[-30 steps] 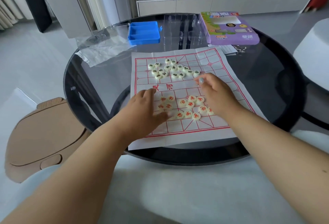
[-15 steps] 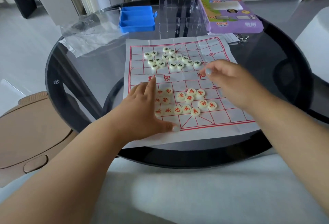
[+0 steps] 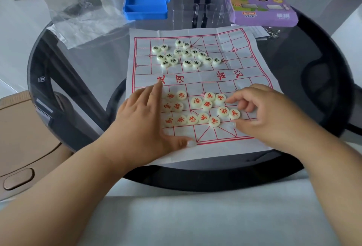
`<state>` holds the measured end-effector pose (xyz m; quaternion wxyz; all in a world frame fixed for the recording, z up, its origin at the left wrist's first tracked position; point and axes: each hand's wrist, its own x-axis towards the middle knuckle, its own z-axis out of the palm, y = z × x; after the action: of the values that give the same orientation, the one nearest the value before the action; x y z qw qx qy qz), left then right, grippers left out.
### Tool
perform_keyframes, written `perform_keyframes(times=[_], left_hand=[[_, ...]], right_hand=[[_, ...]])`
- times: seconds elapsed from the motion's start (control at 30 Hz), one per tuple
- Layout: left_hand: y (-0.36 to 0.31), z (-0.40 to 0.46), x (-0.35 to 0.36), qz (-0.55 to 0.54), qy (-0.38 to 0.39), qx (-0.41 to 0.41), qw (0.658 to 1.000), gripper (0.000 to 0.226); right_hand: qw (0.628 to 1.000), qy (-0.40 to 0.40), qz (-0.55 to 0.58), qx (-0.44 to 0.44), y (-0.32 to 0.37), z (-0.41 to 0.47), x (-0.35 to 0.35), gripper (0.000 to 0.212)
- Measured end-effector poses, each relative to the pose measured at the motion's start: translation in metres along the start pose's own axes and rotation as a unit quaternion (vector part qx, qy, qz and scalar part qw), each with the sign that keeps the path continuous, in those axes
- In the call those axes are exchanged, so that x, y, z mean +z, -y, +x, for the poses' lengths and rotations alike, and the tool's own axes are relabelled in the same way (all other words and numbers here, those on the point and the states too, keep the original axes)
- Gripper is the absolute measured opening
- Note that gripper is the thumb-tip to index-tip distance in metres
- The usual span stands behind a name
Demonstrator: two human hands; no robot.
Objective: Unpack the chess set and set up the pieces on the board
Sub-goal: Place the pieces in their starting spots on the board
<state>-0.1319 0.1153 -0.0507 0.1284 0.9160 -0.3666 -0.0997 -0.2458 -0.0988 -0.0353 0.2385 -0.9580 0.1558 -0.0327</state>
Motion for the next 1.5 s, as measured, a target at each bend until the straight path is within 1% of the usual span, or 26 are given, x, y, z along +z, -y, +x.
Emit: perform_keyframes(times=[0.13, 0.33, 0.43, 0.57, 0.67, 0.83, 0.93, 1.1, 1.23, 1.37, 1.5], left_hand=[[0.001, 0.000, 0.001, 0.001, 0.006, -0.009, 1.000, 0.128], [0.001, 0.003, 0.001, -0.001, 0.002, -0.014, 1.000, 0.125], [0.001, 0.005, 0.000, -0.001, -0.002, -0.010, 1.000, 0.121], [0.003, 0.007, -0.001, -0.013, -0.022, -0.017, 1.000, 0.113], [0.005, 0.009, -0.003, -0.026, -0.011, -0.025, 0.999, 0.113], [0.012, 0.010, -0.014, -0.089, 0.024, -0.034, 0.995, 0.118], [0.023, 0.011, -0.020, -0.154, 0.041, -0.036, 0.987, 0.113], [0.036, 0.011, -0.023, -0.199, 0.048, -0.023, 0.979, 0.108], [0.040, 0.010, -0.021, -0.212, 0.044, -0.014, 0.976, 0.108], [0.042, 0.010, -0.020, -0.219, 0.041, -0.006, 0.975, 0.107], [0.042, 0.011, -0.019, -0.218, 0.036, -0.005, 0.975, 0.107]], right_hand=[[1.000, -0.003, 0.010, 0.021, -0.006, 0.005, 0.001, 0.033], [1.000, -0.015, 0.000, 0.025, -0.006, 0.012, 0.002, 0.031], [0.999, -0.036, -0.003, 0.007, -0.003, 0.013, 0.002, 0.032], [0.998, -0.062, 0.007, -0.009, 0.001, 0.015, 0.005, 0.026], [0.996, -0.085, 0.005, -0.003, 0.001, 0.023, 0.010, 0.022], [0.997, -0.068, 0.001, 0.022, 0.001, 0.036, 0.015, 0.024], [0.997, -0.078, 0.008, 0.026, 0.002, 0.036, 0.017, 0.024], [0.995, -0.099, 0.029, -0.001, 0.013, 0.031, 0.018, 0.021], [0.996, -0.072, 0.043, -0.043, 0.030, 0.033, 0.018, 0.016], [0.994, -0.047, 0.045, -0.082, 0.044, 0.043, 0.013, 0.016], [0.993, 0.022, -0.005, -0.118, 0.060, 0.052, 0.017, 0.015]])
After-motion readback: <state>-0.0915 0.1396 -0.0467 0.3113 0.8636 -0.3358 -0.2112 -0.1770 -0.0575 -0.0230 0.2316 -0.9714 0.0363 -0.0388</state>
